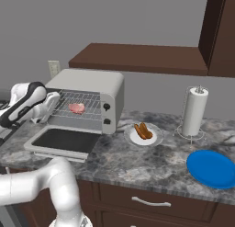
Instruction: Open the toaster oven door. Place the hotdog bun on the top rack in the toaster oven and place the steak on the bottom rack.
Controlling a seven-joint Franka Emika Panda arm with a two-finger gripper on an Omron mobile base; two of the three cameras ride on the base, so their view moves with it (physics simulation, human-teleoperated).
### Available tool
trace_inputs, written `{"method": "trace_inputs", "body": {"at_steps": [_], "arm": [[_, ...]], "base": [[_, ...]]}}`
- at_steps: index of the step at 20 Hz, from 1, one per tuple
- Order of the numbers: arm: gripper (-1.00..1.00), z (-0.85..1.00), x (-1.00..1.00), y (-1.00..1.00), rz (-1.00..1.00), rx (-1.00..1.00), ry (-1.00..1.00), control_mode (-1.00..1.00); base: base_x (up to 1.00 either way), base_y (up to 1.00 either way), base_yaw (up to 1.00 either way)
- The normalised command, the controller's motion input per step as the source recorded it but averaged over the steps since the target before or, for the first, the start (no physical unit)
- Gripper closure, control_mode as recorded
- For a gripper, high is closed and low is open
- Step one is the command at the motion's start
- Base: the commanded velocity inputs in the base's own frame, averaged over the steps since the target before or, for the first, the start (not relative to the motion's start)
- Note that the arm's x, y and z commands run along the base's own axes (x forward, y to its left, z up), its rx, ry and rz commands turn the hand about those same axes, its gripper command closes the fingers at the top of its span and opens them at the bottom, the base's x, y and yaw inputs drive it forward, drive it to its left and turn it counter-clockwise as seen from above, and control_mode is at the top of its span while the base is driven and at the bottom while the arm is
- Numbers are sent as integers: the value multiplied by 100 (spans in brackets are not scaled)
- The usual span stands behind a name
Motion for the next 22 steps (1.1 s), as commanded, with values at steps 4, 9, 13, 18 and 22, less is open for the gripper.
{"method": "trace_inputs", "body": {"at_steps": [4,9,13,18,22], "arm": [[-100,-6,10,3,0,0,3,-100],[-100,-16,10,0,0,0,6,-100],[-100,-11,15,0,0,0,2,-100],[-100,-19,14,2,0,0,3,-100],[-100,-17,16,3,-1,0,3,-100]], "base": [[0,0,0],[0,0,0],[0,0,0],[0,0,0],[0,0,0]]}}
